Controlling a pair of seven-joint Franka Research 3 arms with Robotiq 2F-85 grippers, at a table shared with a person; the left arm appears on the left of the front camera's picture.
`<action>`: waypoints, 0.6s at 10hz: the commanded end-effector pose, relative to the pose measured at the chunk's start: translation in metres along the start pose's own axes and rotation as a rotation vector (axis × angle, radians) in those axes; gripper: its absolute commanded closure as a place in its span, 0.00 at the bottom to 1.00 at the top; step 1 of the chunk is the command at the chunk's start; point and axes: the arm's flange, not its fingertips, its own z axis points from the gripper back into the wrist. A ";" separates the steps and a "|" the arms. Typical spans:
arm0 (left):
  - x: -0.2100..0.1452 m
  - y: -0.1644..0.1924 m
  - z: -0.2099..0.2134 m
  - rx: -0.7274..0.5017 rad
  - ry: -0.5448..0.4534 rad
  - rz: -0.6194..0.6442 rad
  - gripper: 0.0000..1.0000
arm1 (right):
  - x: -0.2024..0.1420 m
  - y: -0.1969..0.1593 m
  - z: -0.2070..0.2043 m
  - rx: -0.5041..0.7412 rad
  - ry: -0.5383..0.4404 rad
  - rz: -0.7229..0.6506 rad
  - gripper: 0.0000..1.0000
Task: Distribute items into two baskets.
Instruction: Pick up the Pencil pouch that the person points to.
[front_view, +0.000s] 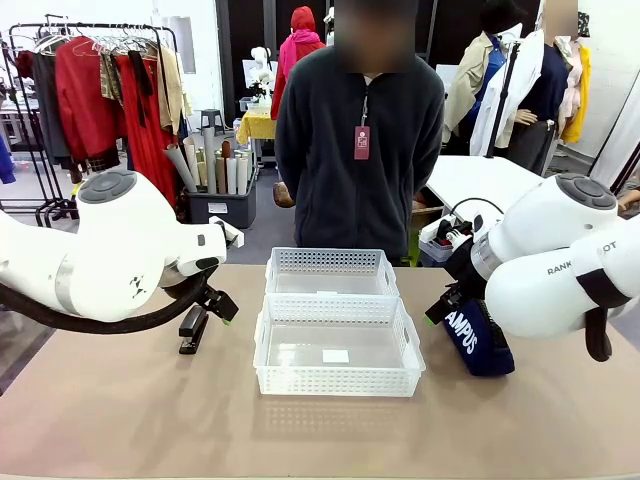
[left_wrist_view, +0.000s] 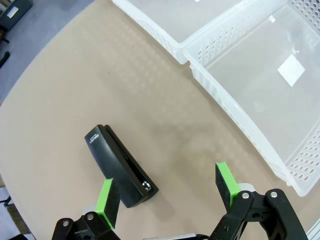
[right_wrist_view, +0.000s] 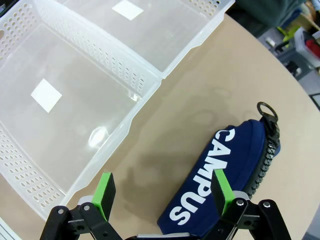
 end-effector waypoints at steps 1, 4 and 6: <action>0.000 0.000 0.000 0.000 0.000 0.000 0.00 | 0.000 0.000 0.000 0.000 0.000 0.000 0.00; 0.000 0.000 0.000 0.000 0.000 0.000 0.00 | 0.000 0.000 0.000 0.000 0.000 0.000 0.00; 0.001 -0.004 0.006 -0.023 0.007 0.005 0.00 | 0.000 0.000 0.000 0.000 0.000 0.000 0.00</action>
